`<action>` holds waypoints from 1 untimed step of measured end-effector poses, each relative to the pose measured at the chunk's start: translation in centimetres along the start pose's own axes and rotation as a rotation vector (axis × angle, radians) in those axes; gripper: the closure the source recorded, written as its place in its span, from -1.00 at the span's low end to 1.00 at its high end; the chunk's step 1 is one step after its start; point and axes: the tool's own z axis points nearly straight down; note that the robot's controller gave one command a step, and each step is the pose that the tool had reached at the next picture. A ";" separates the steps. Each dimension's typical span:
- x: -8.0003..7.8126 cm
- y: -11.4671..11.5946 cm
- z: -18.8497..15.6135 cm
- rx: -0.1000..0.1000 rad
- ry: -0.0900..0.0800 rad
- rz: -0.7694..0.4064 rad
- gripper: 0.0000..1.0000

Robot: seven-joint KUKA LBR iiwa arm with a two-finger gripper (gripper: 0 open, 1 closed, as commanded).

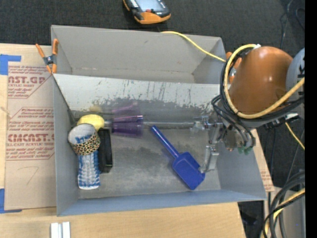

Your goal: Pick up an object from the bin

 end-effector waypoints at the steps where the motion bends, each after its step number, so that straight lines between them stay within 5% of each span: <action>1: -0.2 0.0 -0.4 0.001 -0.009 0.000 -1.00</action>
Offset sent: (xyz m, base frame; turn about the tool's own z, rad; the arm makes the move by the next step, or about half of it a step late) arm 0.0298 0.0052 -0.1632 0.2759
